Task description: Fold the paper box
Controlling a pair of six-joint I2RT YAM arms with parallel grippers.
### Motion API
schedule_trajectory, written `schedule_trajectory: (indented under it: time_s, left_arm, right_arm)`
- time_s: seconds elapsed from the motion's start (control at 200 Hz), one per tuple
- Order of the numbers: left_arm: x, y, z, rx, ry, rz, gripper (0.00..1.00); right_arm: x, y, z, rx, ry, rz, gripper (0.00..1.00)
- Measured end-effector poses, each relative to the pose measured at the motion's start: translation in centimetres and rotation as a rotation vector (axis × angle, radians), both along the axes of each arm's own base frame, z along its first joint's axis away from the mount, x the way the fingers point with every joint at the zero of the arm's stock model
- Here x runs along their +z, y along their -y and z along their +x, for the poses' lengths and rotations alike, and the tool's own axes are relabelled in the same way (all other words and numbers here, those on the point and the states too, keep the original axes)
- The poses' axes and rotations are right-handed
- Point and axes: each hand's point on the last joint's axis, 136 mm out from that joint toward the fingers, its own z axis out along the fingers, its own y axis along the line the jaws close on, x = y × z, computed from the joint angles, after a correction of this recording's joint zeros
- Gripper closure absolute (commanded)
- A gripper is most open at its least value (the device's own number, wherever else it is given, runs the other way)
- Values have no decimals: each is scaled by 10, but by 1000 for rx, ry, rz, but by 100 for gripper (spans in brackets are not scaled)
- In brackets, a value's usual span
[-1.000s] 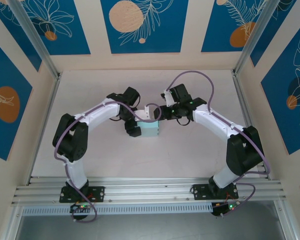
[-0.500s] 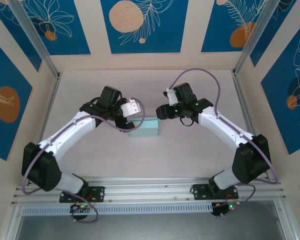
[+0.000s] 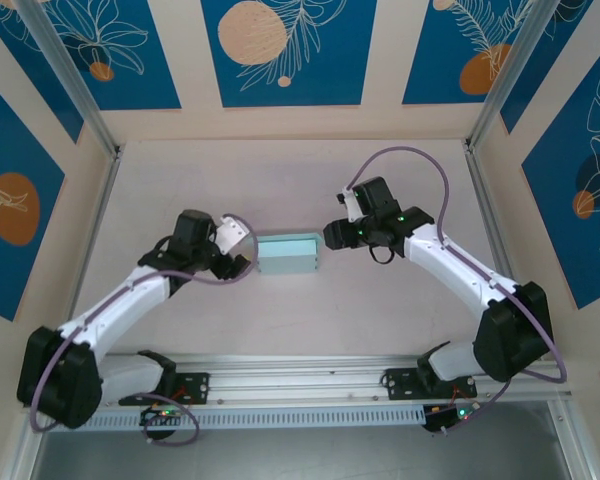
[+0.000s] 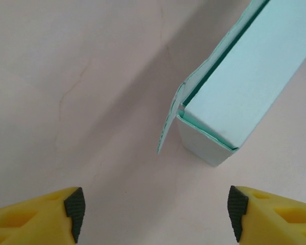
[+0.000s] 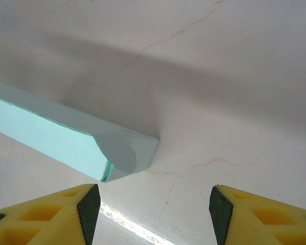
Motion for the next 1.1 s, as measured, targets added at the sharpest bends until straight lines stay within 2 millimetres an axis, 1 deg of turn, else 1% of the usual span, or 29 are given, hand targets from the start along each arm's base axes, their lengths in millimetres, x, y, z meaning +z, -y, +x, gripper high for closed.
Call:
schedule_trajectory:
  time_s: [0.06,0.155,0.25,0.315,0.44,0.52,0.615,0.725,0.88,1.1]
  left_arm:
    - [8,-2,-1,23,58,-45,14]
    - [18,-5,2,71,121,-103,6]
    - [24,-5,5,103,145,-150,5]
    - [27,-4,5,112,152,-177,5]
    - [27,-4,1,117,148,-199,8]
    - [25,-4,1,120,141,-199,10]
    - [22,-4,1,120,132,-194,15]
    - [15,-4,1,118,109,-188,19]
    - [7,-3,1,110,65,-181,20]
    - [8,7,6,58,35,-170,22]
  right_arm:
    - [1,3,-3,-4,7,-4,38]
    - [3,5,-6,-7,17,-9,38]
    - [1,6,-8,-6,17,-11,38]
    - [-2,6,-9,-7,13,-16,40]
    - [-4,7,-10,-6,8,-17,45]
    - [-3,6,-9,-3,11,-14,45]
    - [-3,5,-9,0,13,-11,47]
    - [-6,4,-9,5,5,-11,48]
    - [-6,1,-10,19,-1,-1,50]
    - [-6,-2,-12,44,4,-6,52]
